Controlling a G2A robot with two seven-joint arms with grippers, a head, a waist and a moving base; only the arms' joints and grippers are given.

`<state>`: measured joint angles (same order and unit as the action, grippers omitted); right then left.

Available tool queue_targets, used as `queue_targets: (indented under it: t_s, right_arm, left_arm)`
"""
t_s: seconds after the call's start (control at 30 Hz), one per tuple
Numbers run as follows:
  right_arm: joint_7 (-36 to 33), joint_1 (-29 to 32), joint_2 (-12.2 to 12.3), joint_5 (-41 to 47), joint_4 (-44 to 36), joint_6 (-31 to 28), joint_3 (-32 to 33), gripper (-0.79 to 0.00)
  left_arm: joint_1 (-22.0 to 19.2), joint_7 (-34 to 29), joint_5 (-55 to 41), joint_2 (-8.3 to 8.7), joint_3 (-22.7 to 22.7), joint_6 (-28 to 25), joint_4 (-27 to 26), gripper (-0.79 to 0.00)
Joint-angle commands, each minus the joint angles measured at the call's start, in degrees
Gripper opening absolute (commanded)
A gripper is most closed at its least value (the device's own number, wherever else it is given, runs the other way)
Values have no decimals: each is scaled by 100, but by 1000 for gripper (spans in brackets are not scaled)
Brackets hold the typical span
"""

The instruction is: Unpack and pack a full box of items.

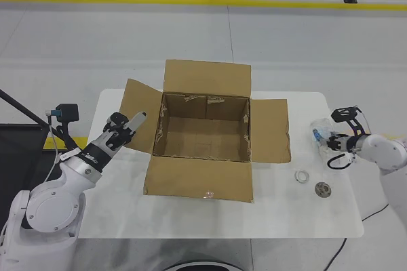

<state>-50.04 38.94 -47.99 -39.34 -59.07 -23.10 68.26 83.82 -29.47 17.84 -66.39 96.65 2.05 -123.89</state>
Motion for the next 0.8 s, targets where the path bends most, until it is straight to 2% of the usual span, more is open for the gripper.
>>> queue_targets:
  t_s: [0.0,0.33,0.5,0.77]
  right_arm:
    - [38,41,31,141,-215,-11,148,-785]
    - [27,460,163,1140,-1792,178,892,-785]
    - [-113,564,181,1778,-2233,84,1058,-785]
    - [-168,434,117,2413,-2788,89,793,-785]
  left_arm:
    - [47,82,-23,-2,5,-55,1,0]
    - [287,254,-149,4,160,-142,-45,0]
    - [405,361,-209,3,233,-152,-81,0]
    - [474,389,-240,7,213,-181,-106,0]
